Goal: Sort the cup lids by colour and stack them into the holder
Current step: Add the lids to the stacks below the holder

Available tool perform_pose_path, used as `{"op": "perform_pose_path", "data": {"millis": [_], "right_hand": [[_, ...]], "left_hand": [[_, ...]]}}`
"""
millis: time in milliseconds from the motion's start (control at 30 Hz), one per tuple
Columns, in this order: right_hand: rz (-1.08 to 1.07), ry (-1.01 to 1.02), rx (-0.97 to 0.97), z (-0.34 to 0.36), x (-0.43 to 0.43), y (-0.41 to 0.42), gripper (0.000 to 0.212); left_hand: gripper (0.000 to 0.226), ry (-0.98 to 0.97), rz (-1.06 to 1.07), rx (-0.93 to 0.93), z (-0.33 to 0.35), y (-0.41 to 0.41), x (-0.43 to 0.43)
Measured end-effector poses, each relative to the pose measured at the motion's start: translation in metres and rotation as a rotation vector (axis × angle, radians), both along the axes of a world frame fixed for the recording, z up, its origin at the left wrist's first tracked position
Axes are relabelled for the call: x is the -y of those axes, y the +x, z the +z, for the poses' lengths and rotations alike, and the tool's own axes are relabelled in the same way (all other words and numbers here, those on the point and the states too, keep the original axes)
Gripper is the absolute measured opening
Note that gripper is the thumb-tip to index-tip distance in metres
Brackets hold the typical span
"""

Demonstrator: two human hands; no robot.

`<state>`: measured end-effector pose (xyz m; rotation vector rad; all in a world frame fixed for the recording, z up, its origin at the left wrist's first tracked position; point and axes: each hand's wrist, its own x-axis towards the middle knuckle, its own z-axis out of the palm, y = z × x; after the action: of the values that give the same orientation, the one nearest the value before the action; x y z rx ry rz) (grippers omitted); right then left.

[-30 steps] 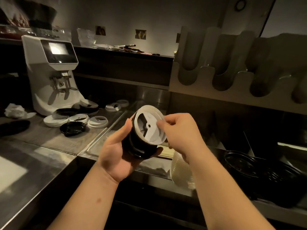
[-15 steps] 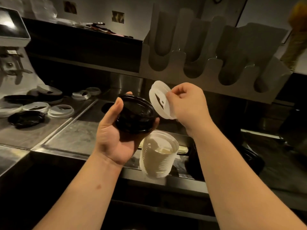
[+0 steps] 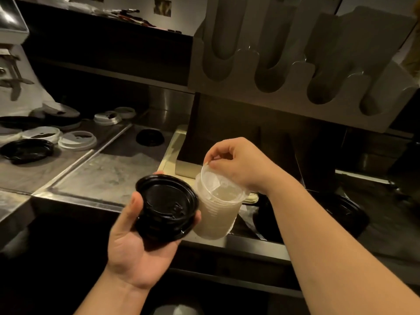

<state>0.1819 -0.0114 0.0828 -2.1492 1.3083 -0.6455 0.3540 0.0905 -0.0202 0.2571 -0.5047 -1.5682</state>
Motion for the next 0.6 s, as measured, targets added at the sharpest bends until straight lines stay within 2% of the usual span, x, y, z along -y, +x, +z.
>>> {"op": "perform_pose_path", "data": {"millis": [200,367,500,600], "right_hand": [[-0.067,-0.013,0.050,-0.021,0.001,0.004,0.015],[-0.193,-0.083,-0.029,-0.023,0.001,0.000,0.015],[-0.190,-0.078,-0.091,-0.020,-0.003,-0.002,0.022],[-0.190,-0.087,-0.027,-0.019,-0.007,-0.005,0.029]], "left_hand": [[0.070,-0.023,0.022,0.016,-0.004,-0.011,0.012],[0.074,0.014,0.028,0.012,-0.005,-0.013,0.025],[0.078,-0.056,-0.042,-0.008,-0.005,0.001,0.023],[0.067,-0.214,-0.184,-0.049,-0.003,0.012,0.018]]}}
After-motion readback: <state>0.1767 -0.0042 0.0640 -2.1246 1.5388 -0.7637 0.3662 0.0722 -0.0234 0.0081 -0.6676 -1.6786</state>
